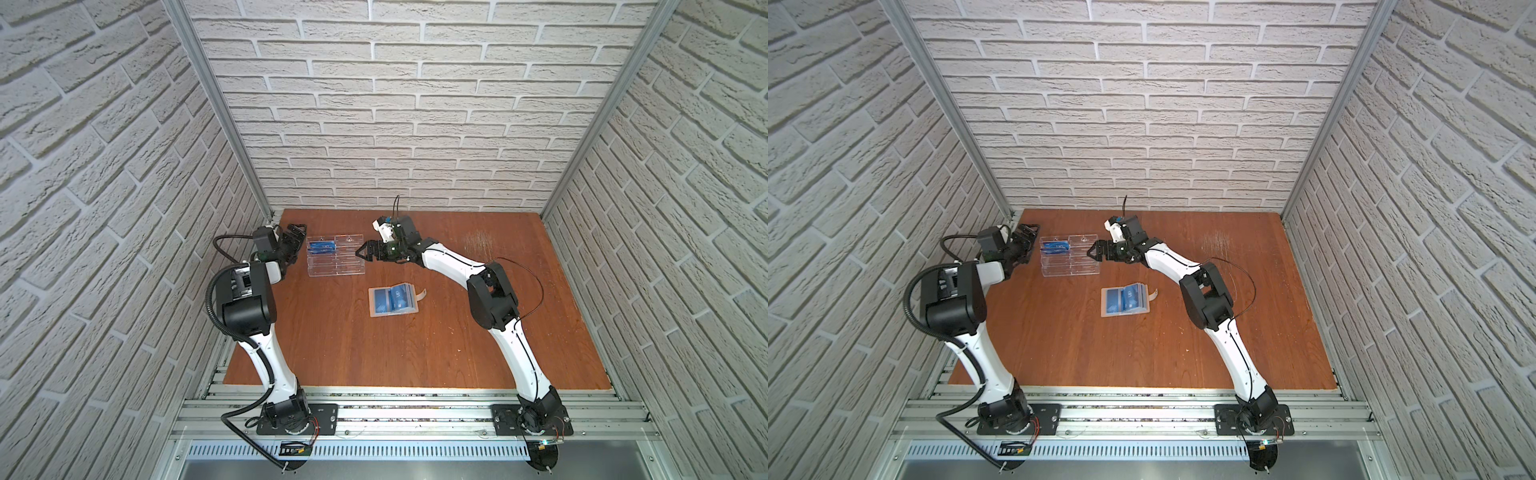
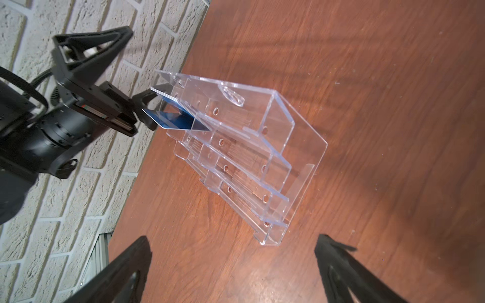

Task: Take the credit cards out of the card holder
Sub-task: Move the storage box to the top-center of the table.

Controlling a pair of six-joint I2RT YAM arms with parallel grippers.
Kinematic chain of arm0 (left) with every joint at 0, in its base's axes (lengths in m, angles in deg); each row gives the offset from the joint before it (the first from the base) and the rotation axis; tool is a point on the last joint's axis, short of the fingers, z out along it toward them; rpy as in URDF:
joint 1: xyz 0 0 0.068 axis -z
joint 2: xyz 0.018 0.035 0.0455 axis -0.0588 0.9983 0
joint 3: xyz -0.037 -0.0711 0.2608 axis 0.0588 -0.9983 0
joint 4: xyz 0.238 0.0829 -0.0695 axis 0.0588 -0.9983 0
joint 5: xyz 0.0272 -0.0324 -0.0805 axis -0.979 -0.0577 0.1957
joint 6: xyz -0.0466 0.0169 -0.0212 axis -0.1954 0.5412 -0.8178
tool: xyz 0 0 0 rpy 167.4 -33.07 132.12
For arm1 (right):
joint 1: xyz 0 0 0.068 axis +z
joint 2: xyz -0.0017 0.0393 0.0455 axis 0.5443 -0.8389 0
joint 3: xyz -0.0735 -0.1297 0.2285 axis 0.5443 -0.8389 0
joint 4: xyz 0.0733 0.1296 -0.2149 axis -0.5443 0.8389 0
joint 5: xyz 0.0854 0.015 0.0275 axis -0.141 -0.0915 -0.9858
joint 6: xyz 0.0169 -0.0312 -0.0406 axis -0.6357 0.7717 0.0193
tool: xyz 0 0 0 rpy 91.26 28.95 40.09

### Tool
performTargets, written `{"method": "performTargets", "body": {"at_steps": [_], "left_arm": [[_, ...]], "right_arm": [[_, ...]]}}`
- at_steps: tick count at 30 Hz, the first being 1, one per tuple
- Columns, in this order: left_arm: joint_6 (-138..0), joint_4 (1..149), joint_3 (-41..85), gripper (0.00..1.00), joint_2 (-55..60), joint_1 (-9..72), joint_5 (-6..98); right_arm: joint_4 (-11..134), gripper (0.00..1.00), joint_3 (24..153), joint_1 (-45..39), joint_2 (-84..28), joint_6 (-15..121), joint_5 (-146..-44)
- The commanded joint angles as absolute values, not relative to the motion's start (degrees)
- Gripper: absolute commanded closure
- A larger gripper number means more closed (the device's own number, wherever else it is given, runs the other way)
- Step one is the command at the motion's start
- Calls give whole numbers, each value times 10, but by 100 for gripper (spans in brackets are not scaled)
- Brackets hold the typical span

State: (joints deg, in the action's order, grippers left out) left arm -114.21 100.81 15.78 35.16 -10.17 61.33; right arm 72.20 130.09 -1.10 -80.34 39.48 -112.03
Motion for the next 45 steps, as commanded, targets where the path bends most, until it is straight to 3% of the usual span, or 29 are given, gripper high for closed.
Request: {"method": "performTargets", "body": {"at_steps": [1,29,35,45], "left_arm": [[-1131,1044,172,2,373,-83,622],[-1151,1104,91,2,338,60,575],[-1151,1105,75,2,304,65,574],[-1128,988,72,2,215,31,574]], "right_arm": [[696,1,1318,-11,-811,387,-1120],[685,1,1173,-70,-729,410,-1121],[723,1,1188,-71,-719,431,-1111],[806,1,1137,-70,-618,517,-1006]]}}
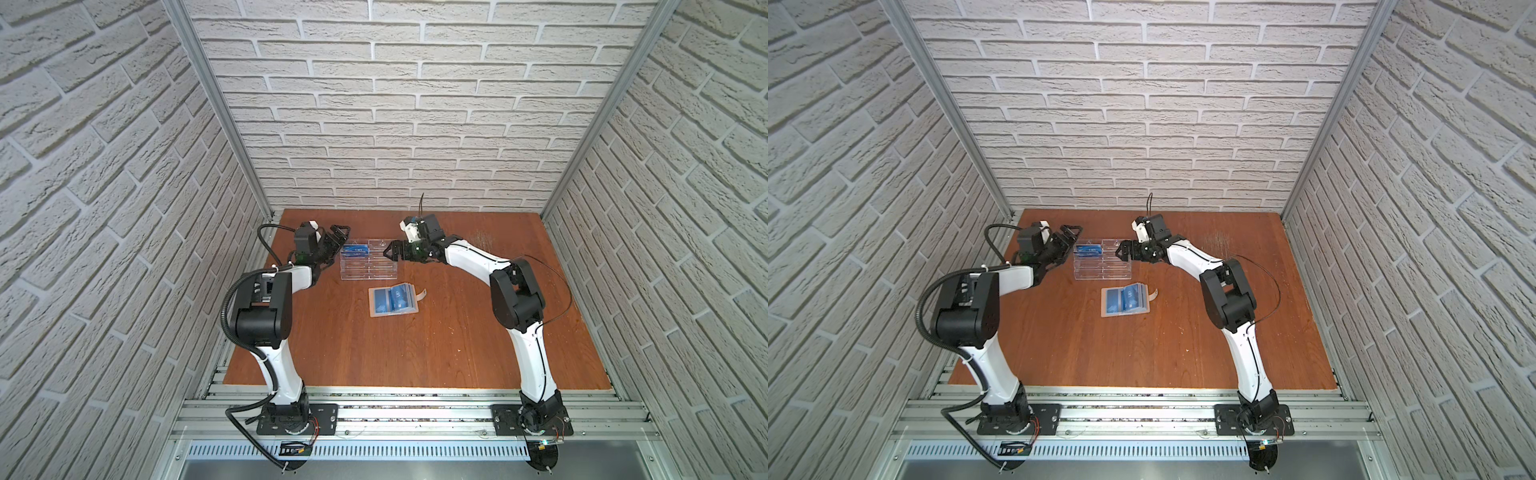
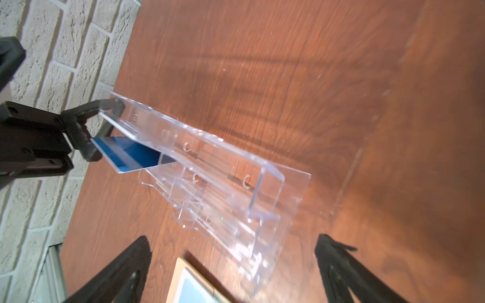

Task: Take the credit cards out of the card holder
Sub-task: Move the storage box to the top-center of the table.

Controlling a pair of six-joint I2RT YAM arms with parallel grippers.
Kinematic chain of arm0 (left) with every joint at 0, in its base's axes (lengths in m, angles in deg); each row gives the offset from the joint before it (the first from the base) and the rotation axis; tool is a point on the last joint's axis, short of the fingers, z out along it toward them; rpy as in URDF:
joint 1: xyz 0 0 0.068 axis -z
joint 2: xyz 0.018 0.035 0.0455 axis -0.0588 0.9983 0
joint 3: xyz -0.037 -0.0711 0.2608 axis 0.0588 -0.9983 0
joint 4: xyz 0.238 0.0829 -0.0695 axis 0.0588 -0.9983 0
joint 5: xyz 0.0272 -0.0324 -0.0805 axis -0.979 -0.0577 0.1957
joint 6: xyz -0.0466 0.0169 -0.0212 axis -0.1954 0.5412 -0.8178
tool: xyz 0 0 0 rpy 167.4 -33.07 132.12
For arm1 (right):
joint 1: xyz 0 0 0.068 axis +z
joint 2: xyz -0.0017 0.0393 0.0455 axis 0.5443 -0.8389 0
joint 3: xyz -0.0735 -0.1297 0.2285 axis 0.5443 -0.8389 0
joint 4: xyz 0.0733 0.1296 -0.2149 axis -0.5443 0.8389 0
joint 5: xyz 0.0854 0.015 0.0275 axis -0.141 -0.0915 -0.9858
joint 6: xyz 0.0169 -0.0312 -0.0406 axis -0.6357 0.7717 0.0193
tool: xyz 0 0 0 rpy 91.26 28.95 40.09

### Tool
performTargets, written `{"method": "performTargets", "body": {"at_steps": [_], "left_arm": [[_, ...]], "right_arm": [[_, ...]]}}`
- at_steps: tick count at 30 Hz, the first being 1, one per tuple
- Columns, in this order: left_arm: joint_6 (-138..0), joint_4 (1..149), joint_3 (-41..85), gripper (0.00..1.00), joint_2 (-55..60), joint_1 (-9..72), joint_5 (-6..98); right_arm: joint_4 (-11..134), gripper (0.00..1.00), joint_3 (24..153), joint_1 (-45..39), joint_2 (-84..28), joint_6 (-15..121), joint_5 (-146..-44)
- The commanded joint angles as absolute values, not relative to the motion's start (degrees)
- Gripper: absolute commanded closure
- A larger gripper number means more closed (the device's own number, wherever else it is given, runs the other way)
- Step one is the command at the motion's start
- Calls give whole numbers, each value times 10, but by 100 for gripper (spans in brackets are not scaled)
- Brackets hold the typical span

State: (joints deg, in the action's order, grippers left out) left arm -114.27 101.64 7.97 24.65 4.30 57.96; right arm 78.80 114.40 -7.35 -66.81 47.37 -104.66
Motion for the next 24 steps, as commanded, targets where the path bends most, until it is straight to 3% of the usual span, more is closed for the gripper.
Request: {"method": "performTargets", "body": {"at_steps": [1,24], "left_arm": [[-1130,985,69,2,207,30,578],[-1162,933,67,2,181,59,617]], "right_arm": [[814,1,1136,-67,-611,525,-995],[851,0,1130,-37,-593,520,-965]]}}
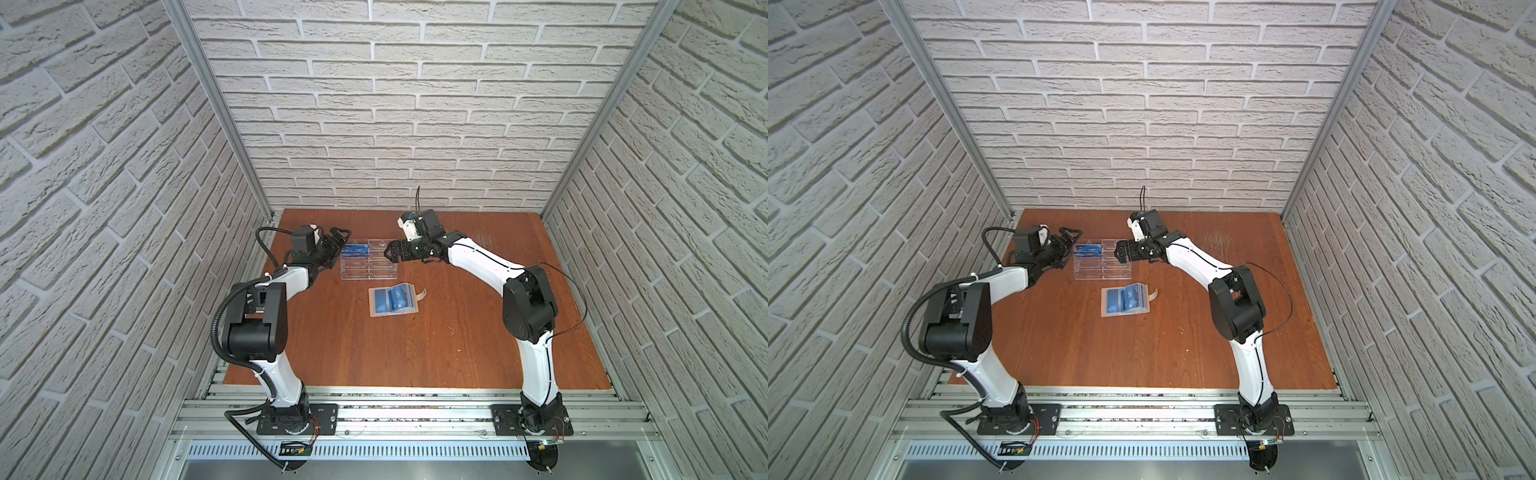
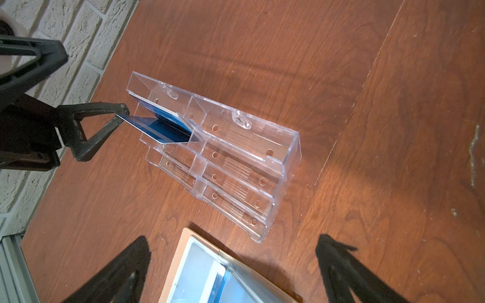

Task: Take the credit cards out of the card holder
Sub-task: Move the storage box to the top-center of the table.

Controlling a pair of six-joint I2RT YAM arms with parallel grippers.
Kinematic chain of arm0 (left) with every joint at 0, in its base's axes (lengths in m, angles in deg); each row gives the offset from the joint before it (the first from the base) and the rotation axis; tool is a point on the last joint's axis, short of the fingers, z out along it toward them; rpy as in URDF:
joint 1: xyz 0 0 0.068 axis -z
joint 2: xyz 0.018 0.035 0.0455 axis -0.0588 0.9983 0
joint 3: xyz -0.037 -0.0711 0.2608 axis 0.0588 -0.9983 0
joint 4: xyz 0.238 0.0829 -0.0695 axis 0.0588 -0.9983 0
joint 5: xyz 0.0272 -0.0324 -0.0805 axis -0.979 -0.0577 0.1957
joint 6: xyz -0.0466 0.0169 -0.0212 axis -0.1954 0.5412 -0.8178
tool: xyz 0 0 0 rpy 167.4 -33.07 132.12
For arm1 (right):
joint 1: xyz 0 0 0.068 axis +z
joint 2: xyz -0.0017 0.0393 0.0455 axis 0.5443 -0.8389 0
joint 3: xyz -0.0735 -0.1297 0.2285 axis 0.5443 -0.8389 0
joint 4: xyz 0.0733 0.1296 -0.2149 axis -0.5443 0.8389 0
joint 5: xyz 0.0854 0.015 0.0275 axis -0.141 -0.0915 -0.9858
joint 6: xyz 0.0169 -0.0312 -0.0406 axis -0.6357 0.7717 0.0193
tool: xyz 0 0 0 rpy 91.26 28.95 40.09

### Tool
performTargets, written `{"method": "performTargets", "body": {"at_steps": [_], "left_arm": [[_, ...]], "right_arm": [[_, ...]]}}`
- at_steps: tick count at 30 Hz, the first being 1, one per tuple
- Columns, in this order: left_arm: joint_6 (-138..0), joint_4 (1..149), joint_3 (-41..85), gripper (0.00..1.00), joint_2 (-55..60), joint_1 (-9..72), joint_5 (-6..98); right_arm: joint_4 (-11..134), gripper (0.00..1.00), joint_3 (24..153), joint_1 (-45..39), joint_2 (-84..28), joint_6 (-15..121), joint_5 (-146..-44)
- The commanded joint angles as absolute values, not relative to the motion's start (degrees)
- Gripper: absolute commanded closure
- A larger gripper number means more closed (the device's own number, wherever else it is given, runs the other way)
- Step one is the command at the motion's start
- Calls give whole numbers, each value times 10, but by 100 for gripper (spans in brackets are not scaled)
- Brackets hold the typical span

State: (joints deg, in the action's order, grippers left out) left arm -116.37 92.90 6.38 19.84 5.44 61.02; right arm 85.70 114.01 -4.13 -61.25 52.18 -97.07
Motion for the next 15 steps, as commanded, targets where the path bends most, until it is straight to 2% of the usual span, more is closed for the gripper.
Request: {"method": "performTargets", "body": {"at_steps": [1,15], "left_arm": [[-1163,933,68,2,182,61,617],[-1139,884,60,2,151,60,591]], "right_arm": [[850,0,1128,-38,-591,518,-967],[847,0,1108,-38,-576,519,-970]]}}
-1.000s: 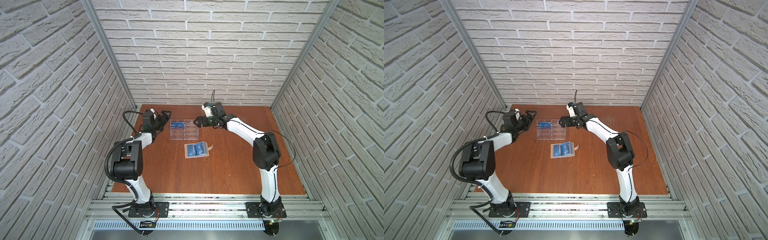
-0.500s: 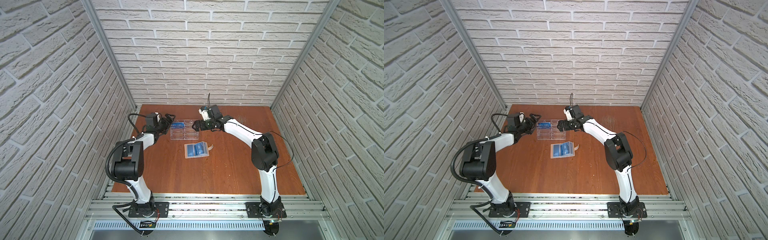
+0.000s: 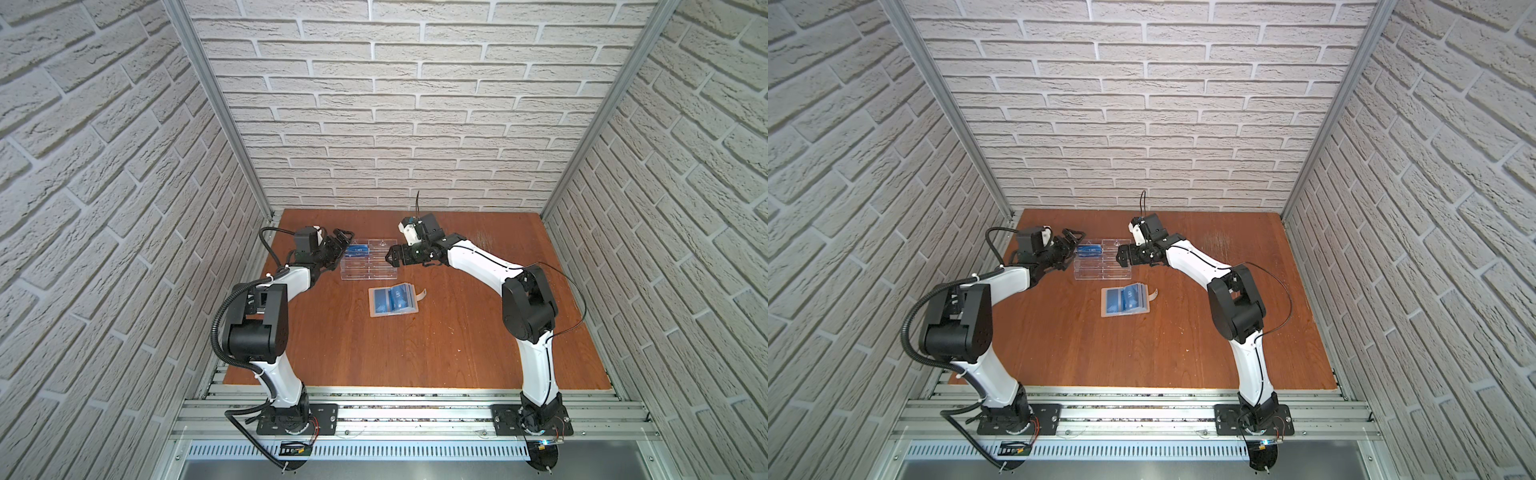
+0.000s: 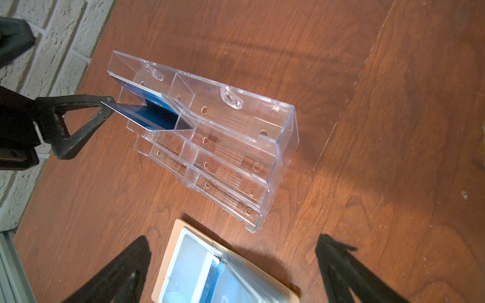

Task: Take the credit cards out of the card holder
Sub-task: Move the storage box to the top-center of the table, then move the card holder to the center of the table.

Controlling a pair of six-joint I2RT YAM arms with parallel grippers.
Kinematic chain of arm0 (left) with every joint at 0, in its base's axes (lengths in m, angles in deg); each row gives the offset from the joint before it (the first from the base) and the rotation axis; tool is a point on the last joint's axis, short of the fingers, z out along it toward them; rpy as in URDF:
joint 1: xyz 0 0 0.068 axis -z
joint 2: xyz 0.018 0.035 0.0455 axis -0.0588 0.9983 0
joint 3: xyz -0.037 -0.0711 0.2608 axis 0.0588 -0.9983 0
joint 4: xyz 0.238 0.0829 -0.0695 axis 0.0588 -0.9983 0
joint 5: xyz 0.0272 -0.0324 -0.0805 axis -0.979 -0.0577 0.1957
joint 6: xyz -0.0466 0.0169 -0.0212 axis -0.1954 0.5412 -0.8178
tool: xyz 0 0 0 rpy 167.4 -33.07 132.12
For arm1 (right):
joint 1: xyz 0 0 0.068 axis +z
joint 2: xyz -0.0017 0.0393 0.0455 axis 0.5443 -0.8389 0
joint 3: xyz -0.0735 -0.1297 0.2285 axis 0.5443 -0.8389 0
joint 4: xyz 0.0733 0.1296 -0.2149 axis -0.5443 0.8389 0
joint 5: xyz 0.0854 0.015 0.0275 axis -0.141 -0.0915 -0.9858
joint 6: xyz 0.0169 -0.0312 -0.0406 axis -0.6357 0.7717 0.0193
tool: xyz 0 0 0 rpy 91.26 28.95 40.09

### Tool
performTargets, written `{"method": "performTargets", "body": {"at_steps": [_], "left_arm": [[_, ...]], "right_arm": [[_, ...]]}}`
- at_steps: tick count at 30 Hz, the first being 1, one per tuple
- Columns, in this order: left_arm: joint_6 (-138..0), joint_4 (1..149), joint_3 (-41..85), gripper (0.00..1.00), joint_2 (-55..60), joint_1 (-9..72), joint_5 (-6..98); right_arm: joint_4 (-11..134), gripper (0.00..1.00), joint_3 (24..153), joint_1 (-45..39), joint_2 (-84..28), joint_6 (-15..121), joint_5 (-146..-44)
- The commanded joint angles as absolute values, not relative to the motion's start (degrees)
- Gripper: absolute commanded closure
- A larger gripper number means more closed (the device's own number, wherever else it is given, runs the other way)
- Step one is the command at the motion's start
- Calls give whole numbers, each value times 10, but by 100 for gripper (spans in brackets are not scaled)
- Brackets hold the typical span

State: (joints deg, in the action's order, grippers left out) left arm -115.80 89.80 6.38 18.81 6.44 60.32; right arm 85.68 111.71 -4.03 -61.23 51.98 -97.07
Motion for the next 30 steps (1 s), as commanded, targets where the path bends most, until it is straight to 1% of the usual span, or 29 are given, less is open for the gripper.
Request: {"method": "performTargets", "body": {"at_steps": [1,5,10,14,19,30], "left_arm": [[-1133,874,57,2,141,58,587],[-1121,849,42,2,116,55,584],[-1134,860,37,2,120,83,596],[-1152,874,52,2,143,102,598],[-1165,887,84,2,181,122,596],[-1173,916,139,2,248,132,580]], "right_arm": [[847,0,1107,-38,-573,520,-970],[849,0,1102,-38,-564,523,-968],[855,0,1098,-39,-550,526,-965],[854,0,1082,-43,-538,522,-967],[844,0,1048,-58,-494,516,-974],[840,0,998,-76,-455,521,-977]]}}
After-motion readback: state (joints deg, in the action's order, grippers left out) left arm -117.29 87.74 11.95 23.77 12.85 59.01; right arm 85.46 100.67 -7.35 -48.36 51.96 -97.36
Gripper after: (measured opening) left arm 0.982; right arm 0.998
